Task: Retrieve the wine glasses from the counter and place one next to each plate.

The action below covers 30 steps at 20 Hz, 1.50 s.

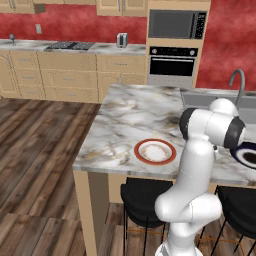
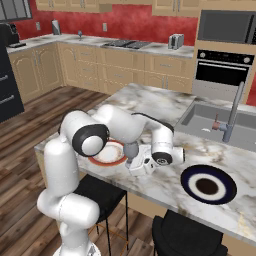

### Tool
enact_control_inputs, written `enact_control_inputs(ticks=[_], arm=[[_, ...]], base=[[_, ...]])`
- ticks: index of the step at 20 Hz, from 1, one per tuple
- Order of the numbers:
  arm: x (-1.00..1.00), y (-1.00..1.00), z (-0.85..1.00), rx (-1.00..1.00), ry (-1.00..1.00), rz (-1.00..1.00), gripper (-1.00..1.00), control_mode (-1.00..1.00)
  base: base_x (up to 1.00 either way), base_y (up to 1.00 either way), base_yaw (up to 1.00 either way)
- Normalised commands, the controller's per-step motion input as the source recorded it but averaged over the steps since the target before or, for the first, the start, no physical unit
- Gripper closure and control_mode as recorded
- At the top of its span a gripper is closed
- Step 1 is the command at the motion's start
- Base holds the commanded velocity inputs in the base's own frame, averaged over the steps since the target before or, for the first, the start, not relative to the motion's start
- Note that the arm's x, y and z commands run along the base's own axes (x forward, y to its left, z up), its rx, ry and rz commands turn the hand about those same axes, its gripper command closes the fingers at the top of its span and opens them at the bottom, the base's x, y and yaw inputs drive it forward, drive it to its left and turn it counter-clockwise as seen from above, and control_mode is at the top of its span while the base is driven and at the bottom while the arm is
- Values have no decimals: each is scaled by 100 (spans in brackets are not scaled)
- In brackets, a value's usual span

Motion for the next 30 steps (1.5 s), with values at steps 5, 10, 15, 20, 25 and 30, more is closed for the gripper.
enact_control_inputs(ticks=[5, 10, 15, 20, 25, 30], arm=[[15, 0, -15, 0, -2, 0, 100, -100], [17, -2, -8, 0, -5, 0, 100, -100], [16, -1, -4, 0, -7, 0, 100, -100], [21, 0, -10, 0, -3, 0, 100, -100], [22, 0, -28, 0, 0, 0, 100, -100], [18, -1, -32, 0, 0, 0, 100, -100]], base=[[0, 0, 0], [0, 0, 0], [0, 0, 0], [0, 0, 0], [0, 0, 0], [0, 0, 0]])
